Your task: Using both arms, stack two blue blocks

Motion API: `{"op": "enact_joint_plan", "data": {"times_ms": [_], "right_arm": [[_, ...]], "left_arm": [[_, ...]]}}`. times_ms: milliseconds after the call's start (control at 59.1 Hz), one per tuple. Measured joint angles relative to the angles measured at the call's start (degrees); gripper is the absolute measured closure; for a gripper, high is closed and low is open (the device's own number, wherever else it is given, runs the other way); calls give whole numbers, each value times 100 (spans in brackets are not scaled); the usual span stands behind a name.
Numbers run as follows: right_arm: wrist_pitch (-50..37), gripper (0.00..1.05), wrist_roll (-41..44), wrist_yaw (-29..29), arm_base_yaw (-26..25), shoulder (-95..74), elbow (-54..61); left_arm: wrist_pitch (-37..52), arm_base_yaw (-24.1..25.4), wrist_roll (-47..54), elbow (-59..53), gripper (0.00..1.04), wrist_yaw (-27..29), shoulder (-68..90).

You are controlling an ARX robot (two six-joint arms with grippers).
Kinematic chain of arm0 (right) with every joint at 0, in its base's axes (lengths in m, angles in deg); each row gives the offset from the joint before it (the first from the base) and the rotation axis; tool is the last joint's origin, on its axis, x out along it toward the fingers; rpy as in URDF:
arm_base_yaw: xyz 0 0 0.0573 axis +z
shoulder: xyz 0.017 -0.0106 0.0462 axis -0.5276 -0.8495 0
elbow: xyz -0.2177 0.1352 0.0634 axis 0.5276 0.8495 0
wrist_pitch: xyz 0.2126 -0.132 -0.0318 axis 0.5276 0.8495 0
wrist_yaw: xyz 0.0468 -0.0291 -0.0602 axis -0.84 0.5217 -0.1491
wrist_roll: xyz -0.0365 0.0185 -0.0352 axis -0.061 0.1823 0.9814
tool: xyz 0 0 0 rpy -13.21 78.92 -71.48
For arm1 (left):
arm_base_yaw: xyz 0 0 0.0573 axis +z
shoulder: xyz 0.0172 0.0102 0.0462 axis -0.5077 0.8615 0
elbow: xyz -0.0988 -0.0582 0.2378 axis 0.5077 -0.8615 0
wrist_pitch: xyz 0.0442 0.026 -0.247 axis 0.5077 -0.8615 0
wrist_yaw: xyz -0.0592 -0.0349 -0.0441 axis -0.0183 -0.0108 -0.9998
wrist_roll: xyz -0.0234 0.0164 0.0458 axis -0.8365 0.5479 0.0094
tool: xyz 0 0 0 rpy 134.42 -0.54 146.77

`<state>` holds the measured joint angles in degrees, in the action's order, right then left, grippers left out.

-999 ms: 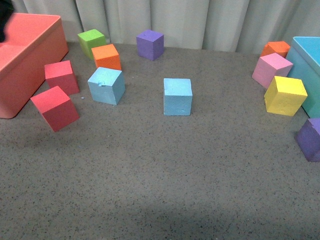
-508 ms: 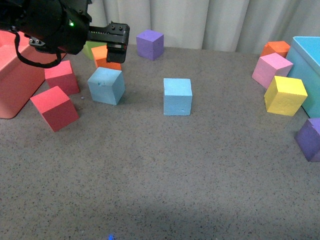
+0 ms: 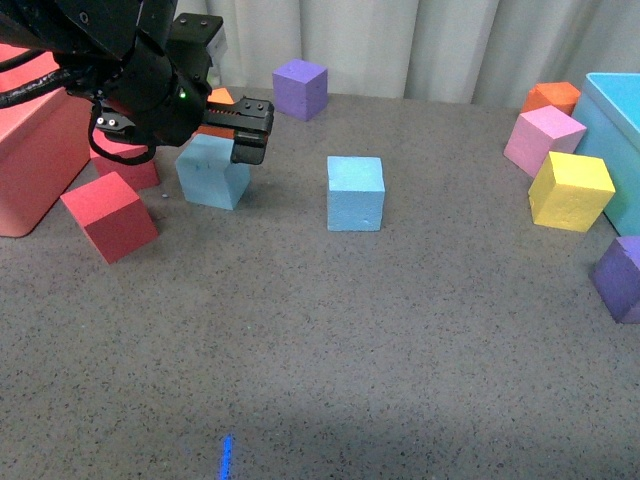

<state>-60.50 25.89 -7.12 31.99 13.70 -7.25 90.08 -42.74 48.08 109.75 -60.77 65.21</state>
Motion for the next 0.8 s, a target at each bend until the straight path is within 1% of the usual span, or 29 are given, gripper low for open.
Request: {"op": "enact_joint_plan", "data": {"times_ms": [152, 356, 440, 576, 660, 711, 796], "right_arm": [[0, 10, 0, 0, 0, 0, 0], [0, 10, 0, 0, 0, 0, 0], [0, 10, 0, 0, 0, 0, 0], [0, 10, 0, 0, 0, 0, 0], [0, 10, 0, 0, 0, 0, 0], [0, 10, 0, 0, 0, 0, 0], [0, 10, 0, 0, 0, 0, 0]], "left_arm": [[-142, 7, -28, 245, 7, 125, 251], [-409, 39, -251, 501, 7, 94, 581], [-507, 48, -341, 601, 7, 179, 684], [-518, 48, -398, 634, 29, 157, 693], [-562, 46, -459, 651, 45, 199, 688], [-573, 26, -509, 610, 50, 225, 636], [-625, -39, -710, 407, 53, 275, 428]]}}
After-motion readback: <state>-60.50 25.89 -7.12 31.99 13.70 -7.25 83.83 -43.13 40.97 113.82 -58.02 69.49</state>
